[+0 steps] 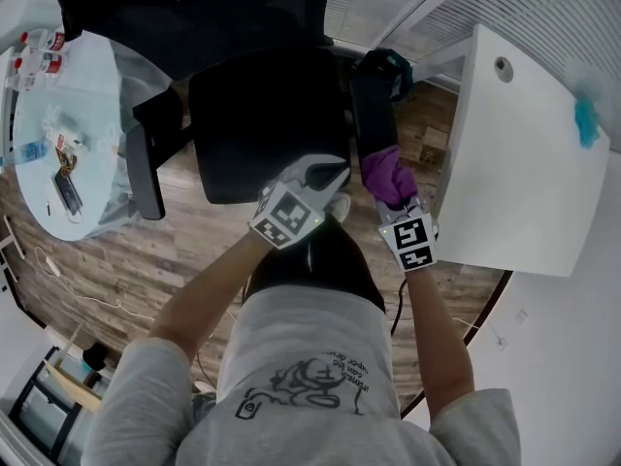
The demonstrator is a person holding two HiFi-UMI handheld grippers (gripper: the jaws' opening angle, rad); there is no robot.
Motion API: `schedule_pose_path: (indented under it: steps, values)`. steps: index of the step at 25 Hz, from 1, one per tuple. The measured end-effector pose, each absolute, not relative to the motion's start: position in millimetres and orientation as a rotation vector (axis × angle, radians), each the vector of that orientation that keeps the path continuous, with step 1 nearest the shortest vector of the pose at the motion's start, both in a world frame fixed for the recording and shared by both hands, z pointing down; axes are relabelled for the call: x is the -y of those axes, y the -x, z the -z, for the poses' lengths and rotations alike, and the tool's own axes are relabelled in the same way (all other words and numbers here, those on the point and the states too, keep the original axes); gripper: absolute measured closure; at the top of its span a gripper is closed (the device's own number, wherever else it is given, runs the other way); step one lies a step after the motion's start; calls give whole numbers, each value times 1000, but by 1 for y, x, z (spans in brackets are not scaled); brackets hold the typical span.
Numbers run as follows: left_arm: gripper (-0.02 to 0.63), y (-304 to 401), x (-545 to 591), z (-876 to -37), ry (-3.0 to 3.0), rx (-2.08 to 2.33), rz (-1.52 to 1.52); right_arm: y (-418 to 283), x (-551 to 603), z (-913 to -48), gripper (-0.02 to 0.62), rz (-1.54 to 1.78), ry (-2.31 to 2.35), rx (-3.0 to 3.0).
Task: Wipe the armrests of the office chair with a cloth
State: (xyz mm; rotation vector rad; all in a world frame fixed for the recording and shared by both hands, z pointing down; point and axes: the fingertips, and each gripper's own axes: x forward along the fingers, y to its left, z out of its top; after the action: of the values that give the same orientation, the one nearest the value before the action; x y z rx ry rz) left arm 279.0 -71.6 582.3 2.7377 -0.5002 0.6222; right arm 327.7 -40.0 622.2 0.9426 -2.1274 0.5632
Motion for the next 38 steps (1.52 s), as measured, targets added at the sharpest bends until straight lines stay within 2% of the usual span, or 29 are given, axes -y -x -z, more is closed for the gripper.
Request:
schedule_pose_path:
  steps: [17,38]
  values:
    - [603,-270,70,-587,-2730,497,-619,-324,62,-626,555,-627,-934,2132]
    - [603,-255,81,-596,-2702,516,-613,-295,203,-639,554,-543,-917,2135]
